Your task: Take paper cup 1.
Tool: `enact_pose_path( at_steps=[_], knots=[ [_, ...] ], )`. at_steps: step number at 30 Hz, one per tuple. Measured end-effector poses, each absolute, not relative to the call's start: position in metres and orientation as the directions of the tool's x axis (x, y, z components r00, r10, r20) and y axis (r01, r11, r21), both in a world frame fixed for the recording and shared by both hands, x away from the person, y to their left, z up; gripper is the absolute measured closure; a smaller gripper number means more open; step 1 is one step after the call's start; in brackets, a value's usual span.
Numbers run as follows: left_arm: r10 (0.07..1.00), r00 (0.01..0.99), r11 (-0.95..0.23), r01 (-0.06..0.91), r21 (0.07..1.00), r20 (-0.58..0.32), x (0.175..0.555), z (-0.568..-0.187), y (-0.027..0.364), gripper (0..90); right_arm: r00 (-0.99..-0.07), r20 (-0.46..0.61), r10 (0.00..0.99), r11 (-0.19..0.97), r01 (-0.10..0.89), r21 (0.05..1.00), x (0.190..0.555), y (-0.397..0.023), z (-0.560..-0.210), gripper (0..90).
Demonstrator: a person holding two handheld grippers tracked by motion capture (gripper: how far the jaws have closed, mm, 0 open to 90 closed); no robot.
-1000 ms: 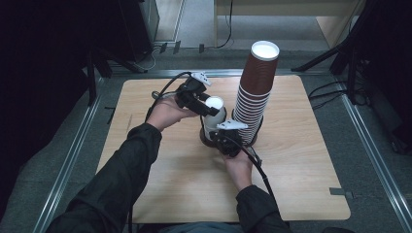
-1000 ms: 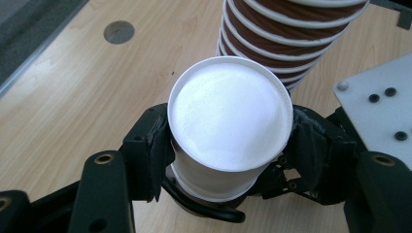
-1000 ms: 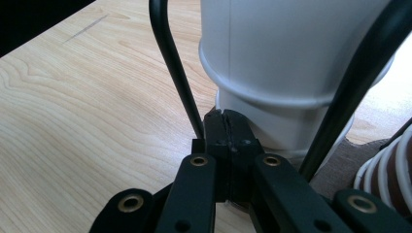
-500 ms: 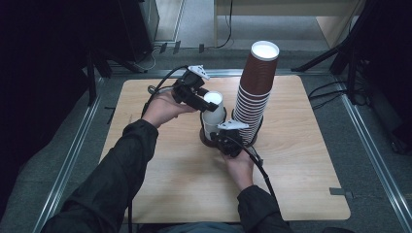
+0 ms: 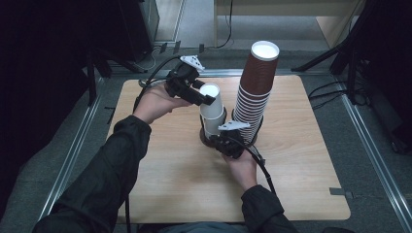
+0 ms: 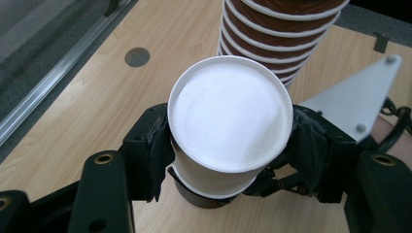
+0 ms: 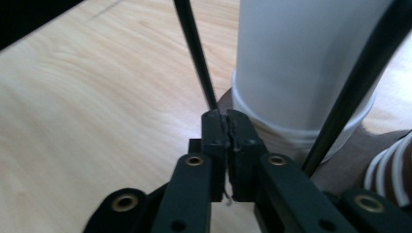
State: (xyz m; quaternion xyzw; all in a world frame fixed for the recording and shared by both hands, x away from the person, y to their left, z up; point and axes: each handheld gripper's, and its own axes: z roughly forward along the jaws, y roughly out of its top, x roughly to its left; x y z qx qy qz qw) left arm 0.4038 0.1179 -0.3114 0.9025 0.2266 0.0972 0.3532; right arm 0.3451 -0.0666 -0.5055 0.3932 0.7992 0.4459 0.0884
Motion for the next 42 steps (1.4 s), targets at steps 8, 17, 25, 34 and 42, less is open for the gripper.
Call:
enact_pose_path(
  at_steps=[8, 17, 25, 34, 42],
  knots=[
    [0.473, 0.881, -0.632, 0.344, 0.694, -0.005, 0.388, -0.31, 0.131, 36.0, -0.734, 0.184, 0.654, 0.369, 0.522, 0.769, 0.333, -0.079, -0.495, 81.7],
    [0.465, 0.885, -0.631, 0.35, 0.692, -0.023, 0.369, -0.328, 0.14, 35.9, -0.846, 0.167, 0.506, 0.459, 0.428, 0.778, 0.322, -0.104, -0.478, 70.5],
    [0.444, 0.895, -0.637, 0.353, 0.686, -0.048, 0.355, -0.342, 0.141, 35.9, -0.89, 0.151, 0.43, 0.508, 0.377, 0.775, 0.311, -0.112, -0.477, 62.4],
    [0.42, 0.906, -0.642, 0.34, 0.687, -0.054, 0.339, -0.358, 0.143, 35.9, -0.911, 0.18, 0.372, 0.496, 0.359, 0.79, 0.311, -0.122, -0.472, 58.5],
    [0.393, 0.916, -0.65, 0.34, 0.679, -0.083, 0.331, -0.383, 0.14, 35.8, -0.916, 0.216, 0.337, 0.495, 0.367, 0.788, 0.316, -0.127, -0.472, 44.2]
  ],
)
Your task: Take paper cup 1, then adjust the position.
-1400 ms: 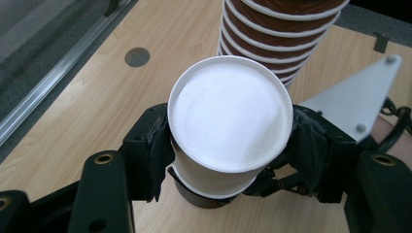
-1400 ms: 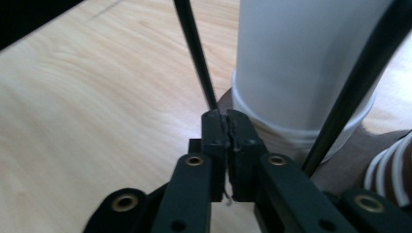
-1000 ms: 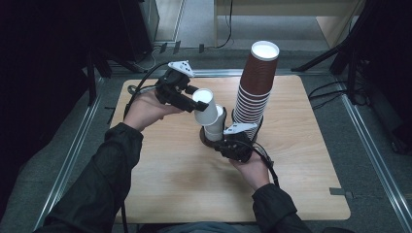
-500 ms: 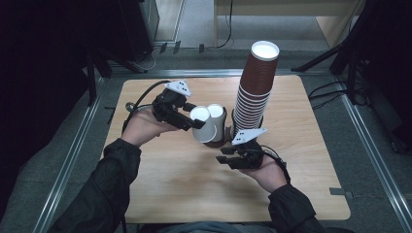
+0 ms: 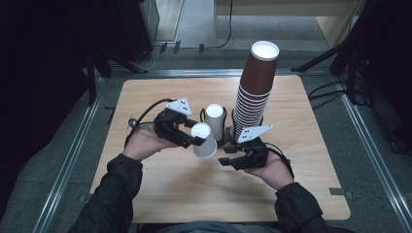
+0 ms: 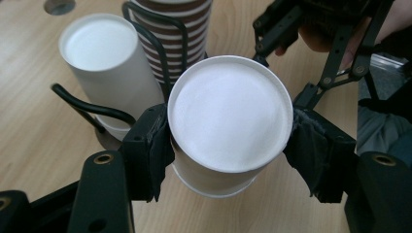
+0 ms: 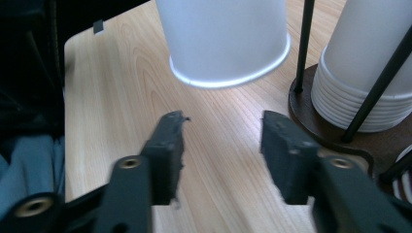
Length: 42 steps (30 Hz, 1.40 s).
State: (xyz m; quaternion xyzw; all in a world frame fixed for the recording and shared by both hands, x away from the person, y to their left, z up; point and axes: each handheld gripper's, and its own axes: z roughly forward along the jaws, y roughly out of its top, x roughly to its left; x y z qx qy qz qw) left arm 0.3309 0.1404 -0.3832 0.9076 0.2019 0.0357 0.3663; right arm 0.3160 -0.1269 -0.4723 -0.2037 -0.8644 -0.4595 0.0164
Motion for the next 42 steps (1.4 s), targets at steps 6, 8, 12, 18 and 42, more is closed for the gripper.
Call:
enact_pose_path(
  at_steps=[6, 8, 12, 18, 42],
  knots=[
    [0.381, 0.92, -0.654, 0.338, 0.677, -0.091, 0.328, -0.396, 0.142, 35.8, -0.921, 0.237, 0.308, 0.47, 0.364, 0.804, 0.317, -0.133, -0.47, 33.5],
    [0.369, 0.925, -0.656, 0.33, 0.679, -0.093, 0.327, -0.398, 0.142, 35.8, -0.921, 0.24, 0.306, 0.464, 0.365, 0.808, 0.317, -0.135, -0.469, 31.0],
    [0.325, 0.941, -0.673, 0.302, 0.676, -0.097, 0.324, -0.405, 0.139, 35.7, -0.927, 0.243, 0.286, 0.478, 0.358, 0.802, 0.316, -0.135, -0.468, 31.3],
    [0.305, 0.945, -0.688, 0.306, 0.658, -0.121, 0.326, -0.42, 0.139, 35.7, -0.937, 0.228, 0.264, 0.487, 0.334, 0.807, 0.312, -0.133, -0.468, 26.4],
    [0.225, 0.967, -0.7, 0.246, 0.671, -0.12, 0.312, -0.426, 0.109, 35.6, -0.953, 0.234, 0.193, 0.537, 0.302, 0.788, 0.315, -0.103, -0.485, 19.9]
  ],
)
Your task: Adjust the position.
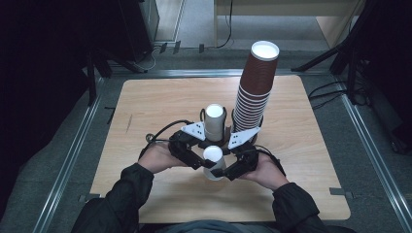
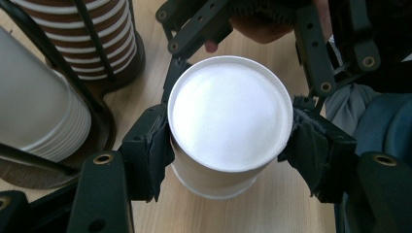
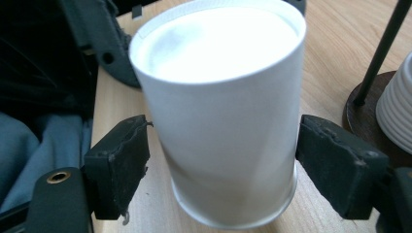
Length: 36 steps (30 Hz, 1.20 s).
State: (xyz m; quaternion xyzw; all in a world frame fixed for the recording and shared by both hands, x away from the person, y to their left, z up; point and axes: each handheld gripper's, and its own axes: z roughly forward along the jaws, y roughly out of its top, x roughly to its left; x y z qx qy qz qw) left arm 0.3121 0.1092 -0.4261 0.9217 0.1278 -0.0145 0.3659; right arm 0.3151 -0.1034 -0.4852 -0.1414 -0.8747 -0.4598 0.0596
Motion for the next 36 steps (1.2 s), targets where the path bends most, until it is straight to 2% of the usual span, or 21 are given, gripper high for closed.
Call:
enact_pose_path(
  at_steps=[6, 9, 18, 23, 27, 30, 32, 36],
  knots=[
    [0.219, 0.967, -0.689, 0.247, 0.682, -0.129, 0.31, -0.425, 0.106, 35.6, -0.951, 0.241, 0.196, 0.535, 0.31, 0.786, 0.313, -0.101, -0.485, 20.0],
    [0.215, 0.967, -0.688, 0.251, 0.681, -0.14, 0.309, -0.426, 0.103, 35.7, -0.961, 0.209, 0.181, 0.537, 0.275, 0.797, 0.312, -0.1, -0.484, 25.0],
    [0.233, 0.959, -0.703, 0.281, 0.653, -0.162, 0.31, -0.427, 0.101, 35.1, -0.97, 0.181, 0.16, 0.558, 0.24, 0.794, 0.31, -0.098, -0.483, 28.8],
    [0.27, 0.942, -0.674, 0.334, 0.659, -0.201, 0.314, -0.427, 0.107, 22.7, -0.964, 0.196, 0.178, 0.55, 0.262, 0.793, 0.312, -0.101, -0.483, 29.0],
    [0.293, 0.926, -0.637, 0.376, 0.673, -0.239, 0.315, -0.427, 0.12, 21.8, -0.96, 0.195, 0.199, 0.535, 0.273, 0.8, 0.315, -0.107, -0.482, 29.1],
    [0.302, 0.917, -0.638, 0.399, 0.658, -0.262, 0.315, -0.431, 0.127, 17.8, -0.96, 0.189, 0.205, 0.524, 0.271, 0.807, 0.316, -0.109, -0.482, 29.0],
    [0.298, 0.917, -0.637, 0.398, 0.66, -0.266, 0.313, -0.433, 0.13, 13.0, -0.957, 0.204, 0.205, 0.518, 0.283, 0.807, 0.315, -0.11, -0.481, 29.0],
    [0.303, 0.921, -0.662, 0.389, 0.64, -0.246, 0.31, -0.441, 0.133, 9.2, -0.957, 0.202, 0.207, 0.505, 0.281, 0.816, 0.316, -0.112, -0.48, 28.9]
  ],
)
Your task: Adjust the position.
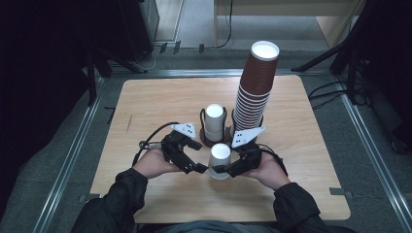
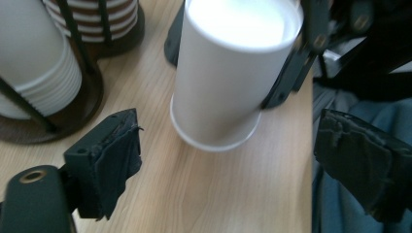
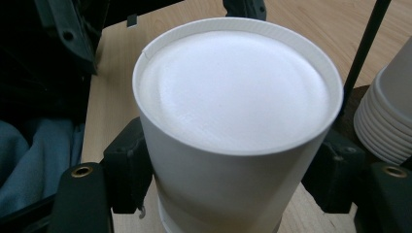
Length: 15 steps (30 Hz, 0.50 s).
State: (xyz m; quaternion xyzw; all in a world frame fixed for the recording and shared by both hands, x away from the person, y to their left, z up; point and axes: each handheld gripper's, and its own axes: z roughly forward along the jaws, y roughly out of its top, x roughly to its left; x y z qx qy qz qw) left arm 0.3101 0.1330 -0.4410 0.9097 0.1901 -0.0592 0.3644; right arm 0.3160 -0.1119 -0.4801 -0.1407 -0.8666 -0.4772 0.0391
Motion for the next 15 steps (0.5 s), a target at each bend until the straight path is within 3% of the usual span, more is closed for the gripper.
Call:
enact_pose_path(
  at_steps=[4, 15],
  knots=[
    [0.33, 0.913, -0.674, 0.406, 0.617, -0.24, 0.31, -0.445, 0.133, 2.1, -0.954, 0.212, 0.212, 0.49, 0.292, 0.822, 0.317, -0.114, -0.479, 28.9],
    [0.318, 0.916, -0.681, 0.4, 0.613, -0.245, 0.316, -0.462, 0.131, 2.1, -0.946, 0.257, 0.198, 0.397, 0.317, 0.861, 0.317, -0.116, -0.478, 28.9]
  ],
)
